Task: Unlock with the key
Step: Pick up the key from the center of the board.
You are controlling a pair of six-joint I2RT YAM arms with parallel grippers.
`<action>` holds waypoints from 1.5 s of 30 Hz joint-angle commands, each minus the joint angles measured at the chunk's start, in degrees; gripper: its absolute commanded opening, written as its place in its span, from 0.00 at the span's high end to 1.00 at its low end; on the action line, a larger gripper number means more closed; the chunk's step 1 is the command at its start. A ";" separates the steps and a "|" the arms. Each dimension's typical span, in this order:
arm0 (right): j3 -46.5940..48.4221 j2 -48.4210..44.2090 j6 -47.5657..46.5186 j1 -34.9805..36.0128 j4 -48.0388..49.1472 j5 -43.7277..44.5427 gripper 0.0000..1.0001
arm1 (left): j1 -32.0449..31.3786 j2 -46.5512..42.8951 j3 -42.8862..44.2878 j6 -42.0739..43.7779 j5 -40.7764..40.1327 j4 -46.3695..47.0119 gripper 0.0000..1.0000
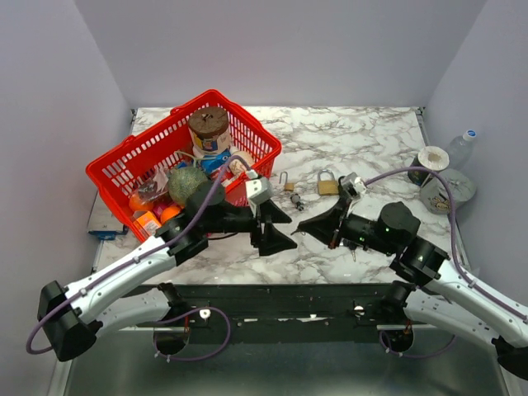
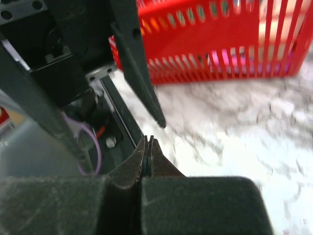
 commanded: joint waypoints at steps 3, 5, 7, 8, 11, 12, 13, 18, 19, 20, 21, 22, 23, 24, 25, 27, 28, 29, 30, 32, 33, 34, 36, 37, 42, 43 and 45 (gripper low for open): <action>-3.34 -4.75 6.87 0.28 21.70 3.71 0.99 | 0.21 -9.16 -6.32 -17.24 -12.00 23.39 0.10; -4.66 -5.90 7.93 0.28 24.61 3.98 0.99 | 0.13 -9.79 -7.47 -22.32 -14.91 26.05 0.10; -6.15 -7.14 9.07 0.28 28.22 4.06 0.99 | 0.12 -9.97 -8.79 -25.33 -17.55 29.22 0.10; -6.51 -7.58 9.42 0.36 29.01 3.98 0.99 | -0.05 -9.88 -9.32 -26.82 -18.08 30.18 0.10; -7.04 -8.02 10.22 0.28 30.87 3.71 0.99 | -0.23 -9.18 -10.99 -31.05 -19.23 33.61 0.12; -7.12 -8.19 10.39 0.28 31.22 3.71 0.99 | -0.49 -8.48 -11.60 -32.62 -19.05 35.53 0.16; -7.30 -8.37 10.48 0.36 31.31 3.63 0.99 | -0.66 -8.21 -11.95 -33.25 -18.79 36.51 0.19; -7.30 -8.28 10.57 0.28 31.31 3.54 0.99 | -2.51 -6.63 -12.31 -34.40 -19.75 38.80 0.34; -7.30 -8.37 10.48 0.28 31.22 3.62 0.99 | -3.21 -6.54 -12.31 -34.48 -19.93 38.98 0.37; -7.39 -8.46 10.57 0.28 31.13 3.89 0.99 | -3.56 -6.45 -12.40 -34.40 -20.28 39.16 0.39; -7.39 -8.37 10.57 0.36 30.87 4.24 0.99 | -3.83 -6.28 -12.31 -34.39 -20.46 39.59 0.41; -7.47 -8.55 10.57 0.36 30.78 4.50 0.99 | -4.09 -6.27 -12.31 -34.39 -20.54 39.86 0.41; -7.48 -8.55 10.57 0.28 30.61 4.68 0.99 | -4.53 -6.19 -12.40 -34.39 -20.72 40.12 0.41; -7.48 -8.46 10.57 0.28 30.34 4.68 0.99 | -4.71 -6.01 -12.40 -34.39 -20.81 40.65 0.43; -7.39 -8.37 10.57 0.28 30.34 4.68 0.99 | -4.88 -5.92 -12.48 -34.48 -20.90 40.91 0.44; -7.30 -8.11 10.57 0.36 30.08 4.50 0.99 | -5.24 -5.57 -12.31 -34.57 -21.07 41.44 0.50; -7.21 -7.93 10.57 0.28 29.90 4.68 0.99 | -5.32 -5.40 -12.13 -34.48 -21.07 41.62 0.50; -7.21 -7.84 10.57 0.28 29.90 4.77 0.99 | -5.41 -5.31 -12.05 -34.66 -20.99 41.79 0.52; -7.12 -7.84 10.57 0.28 29.55 4.86 0.99 | -5.67 -4.87 -11.70 -34.57 -20.55 41.88 0.56; -7.04 -7.84 10.57 0.28 29.38 4.86 0.99 | -5.85 -4.43 -11.52 -34.48 -20.72 41.62 0.60; -6.95 -7.84 10.48 0.28 29.29 4.86 0.99 | -5.94 -4.25 -11.26 -34.66 -21.07 40.66 0.65; -6.77 -7.76 10.31 0.36 29.03 4.77 0.99 | -5.94 -4.17 -11.17 -34.66 -21.94 39.96 0.71; -6.16 -7.14 9.43 0.28 26.76 5.20 0.99 | -5.94 -4.34 -11.08 -34.40 -22.56 38.11 0.90; -5.72 -7.05 9.16 0.28 25.35 5.82 0.99 | -5.94 -4.60 -11.08 -33.87 -23.35 37.49 0.95; -2.29 -6.70 5.92 0.27 15.16 7.58 0.99 | -5.94 -8.11 -11.25 -30.62 -26.78 29.95 1.00; -1.94 -6.88 5.48 0.28 13.92 7.67 0.99 | -5.94 -8.64 -11.25 -29.83 -27.05 29.06 1.00; -0.19 -6.97 3.73 0.28 8.76 6.97 0.94 | -5.76 -9.70 -10.56 -27.64 -26.35 25.30 1.00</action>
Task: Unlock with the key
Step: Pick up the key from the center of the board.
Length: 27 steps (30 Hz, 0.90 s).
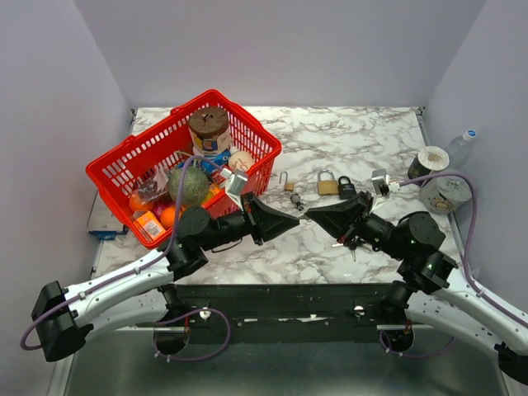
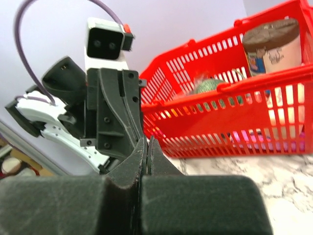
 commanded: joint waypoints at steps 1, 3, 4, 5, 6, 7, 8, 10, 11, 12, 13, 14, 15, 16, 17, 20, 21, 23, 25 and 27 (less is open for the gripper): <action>4.75 -0.12 -5.35 0.32 -12.30 0.65 0.88 | 0.51 -2.99 2.19 6.16 -2.33 -8.93 1.00; 8.52 0.14 -8.24 0.23 -21.14 -0.67 0.68 | 1.30 -2.47 3.85 9.83 2.92 -16.01 1.00; 9.76 0.14 -9.22 0.23 -23.80 -1.02 0.60 | 1.74 -2.12 5.95 11.34 5.30 -18.85 1.00; 11.08 0.14 -10.36 0.32 -26.35 -1.81 0.54 | 2.09 -1.76 7.19 13.35 7.50 -21.83 1.00; 12.57 0.05 -12.11 0.32 -31.51 -1.73 0.47 | 2.53 -0.72 8.34 17.29 11.88 -28.30 1.00; 14.94 0.23 -12.83 0.32 -34.09 -1.29 0.45 | 2.53 -0.10 11.04 20.03 13.40 -32.28 1.00; 16.35 0.32 -13.53 0.23 -36.46 -0.68 0.41 | 2.53 0.52 12.55 22.49 14.72 -36.33 1.00; 19.42 1.19 -15.73 0.32 -43.14 -0.32 0.39 | 2.62 2.45 16.50 28.89 18.49 -46.79 1.00; 20.31 2.76 -16.52 0.23 -45.08 -1.19 0.39 | 2.62 3.07 17.48 30.41 20.08 -49.35 1.00; 21.10 4.26 -18.44 0.41 -48.75 -4.33 0.39 | 2.62 4.12 18.27 31.73 21.57 -53.12 1.00; 21.90 5.58 -19.33 0.32 -50.27 -6.45 0.40 | 2.53 4.74 19.58 33.66 25.50 -54.63 1.00; 22.69 8.81 -20.21 0.32 -51.50 -8.82 0.42 | 2.53 5.35 20.29 34.90 27.02 -56.21 1.00; 22.69 10.06 -21.00 0.32 -52.38 -13.02 0.48 | 2.53 6.58 21.00 35.78 28.52 -59.10 1.00; 22.43 11.12 -21.01 0.32 -51.87 -14.72 0.50 | 2.44 7.11 22.57 36.66 29.23 -60.61 1.00; 22.00 11.91 -21.01 0.41 -51.17 -16.30 0.51 | 2.36 7.64 23.37 38.67 29.67 -62.19 1.00; 20.50 13.15 -21.18 0.41 -47.65 -20.97 0.53 | 2.36 8.87 25.13 40.53 29.85 -66.07 1.00; 20.58 13.84 -21.53 0.49 -46.95 -22.72 0.53 | 2.36 9.13 25.31 40.97 30.20 -66.42 1.00; 20.59 14.55 -21.71 0.41 -46.33 -24.57 0.55 | 2.36 9.22 25.31 41.15 30.81 -66.42 1.00; 19.63 15.17 -21.62 0.49 -44.93 -27.12 0.55 | 2.36 9.49 25.13 41.15 31.34 -66.34 1.00; 18.66 15.35 -20.92 0.58 -43.00 -29.13 0.56 | 2.36 9.58 25.05 41.15 31.34 -66.34 1.00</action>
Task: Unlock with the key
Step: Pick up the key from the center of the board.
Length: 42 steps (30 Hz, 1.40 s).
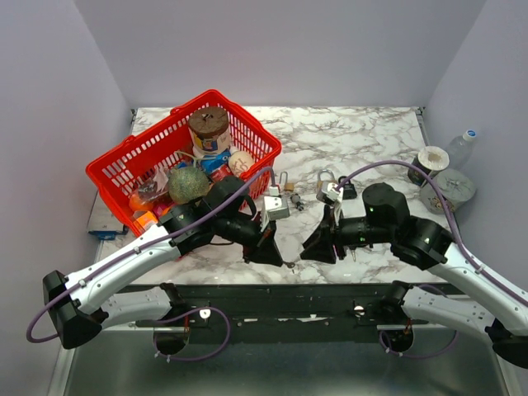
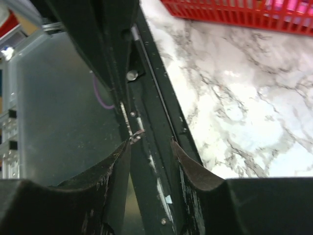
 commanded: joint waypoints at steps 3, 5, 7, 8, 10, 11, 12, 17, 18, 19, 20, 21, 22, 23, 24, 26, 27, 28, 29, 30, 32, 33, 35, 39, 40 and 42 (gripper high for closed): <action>-3.21 -0.02 0.94 0.60 5.18 -10.16 0.56 | -0.14 0.70 1.18 2.38 3.56 -3.02 1.00; -4.70 -0.19 1.38 0.69 6.42 -10.34 0.57 | -0.14 0.79 1.26 2.55 4.27 -3.02 1.00; -5.67 -0.37 1.91 0.78 8.09 -10.25 0.57 | -0.14 0.97 1.35 2.55 4.44 -3.02 1.00; -6.28 -0.20 2.09 0.78 8.53 -10.51 0.57 | -0.14 0.97 1.35 2.55 4.27 -3.10 1.00; -6.82 -0.28 3.14 0.87 10.20 -11.04 0.58 | -0.14 1.06 1.35 2.46 4.18 -3.10 1.00; -7.08 -0.20 3.40 0.96 10.73 -11.13 0.58 | -0.14 0.97 1.35 2.46 4.27 -3.02 1.00; -7.86 -0.20 4.01 0.96 11.78 -11.22 0.59 | -0.14 0.97 1.35 2.46 4.18 -3.02 1.00; -9.37 -0.11 4.81 1.57 13.37 -11.13 0.60 | -0.14 1.23 1.44 2.46 4.18 -2.75 1.00; -9.45 -0.11 4.99 1.66 13.81 -11.05 0.60 | -0.14 1.32 1.53 2.46 4.09 -2.75 1.00; -9.80 -0.02 5.07 1.66 13.98 -11.13 0.60 | -0.14 1.41 1.62 2.38 4.01 -2.58 1.00; -10.07 -0.02 5.34 1.75 14.42 -11.31 0.60 | -0.14 1.41 1.70 2.37 4.09 -2.66 1.00; -10.33 0.07 5.77 1.84 15.38 -11.57 0.60 | -0.14 1.58 1.70 2.46 4.09 -2.58 1.00; -10.59 0.07 6.04 2.01 15.83 -11.75 0.60 | -0.14 1.58 1.62 2.38 4.09 -2.40 1.00; -10.95 -0.02 6.22 2.01 16.18 -11.66 0.60 | -0.14 1.67 1.62 2.29 4.18 -2.31 1.00; -11.12 0.07 6.31 2.10 16.70 -11.75 0.61 | -0.14 1.76 1.62 2.29 4.09 -2.23 1.00; -11.21 0.50 6.48 2.28 16.88 -11.75 0.62 | -0.14 1.85 1.62 2.29 4.18 -1.96 1.00; -11.39 0.68 6.57 2.36 17.15 -11.92 0.63 | -0.14 1.93 1.62 2.29 4.18 -1.96 1.00; -11.48 0.94 6.66 2.62 17.15 -12.10 0.64 | -0.14 1.94 1.70 2.37 4.18 -1.79 1.00; -11.48 1.03 6.66 2.71 17.15 -12.01 0.65 | -0.14 1.94 1.70 2.37 4.09 -1.61 1.00; -11.56 1.12 6.66 2.72 17.15 -11.84 0.66 | -0.14 1.94 1.70 2.37 4.09 -1.61 1.00; -11.83 1.03 6.48 2.80 17.15 -11.49 0.66 | -0.14 1.85 1.70 2.46 4.18 -1.44 1.00; -12.00 0.95 6.48 2.72 17.06 -11.31 0.67 | -0.14 1.85 1.70 2.38 4.18 -1.43 1.00; -12.09 1.12 6.48 2.89 16.97 -11.48 0.68 | -0.14 1.93 1.70 2.38 4.18 -1.43 1.00; -12.35 1.38 6.48 2.89 17.06 -11.57 0.69 | -0.14 1.85 1.88 2.55 3.83 -1.43 1.00; -12.44 1.21 6.48 2.80 16.97 -11.49 0.69 | -0.14 1.85 1.97 2.55 3.83 -1.35 1.00; -12.44 1.21 6.48 2.89 17.06 -11.40 0.70 | -0.14 1.93 1.88 2.64 3.83 -1.35 1.00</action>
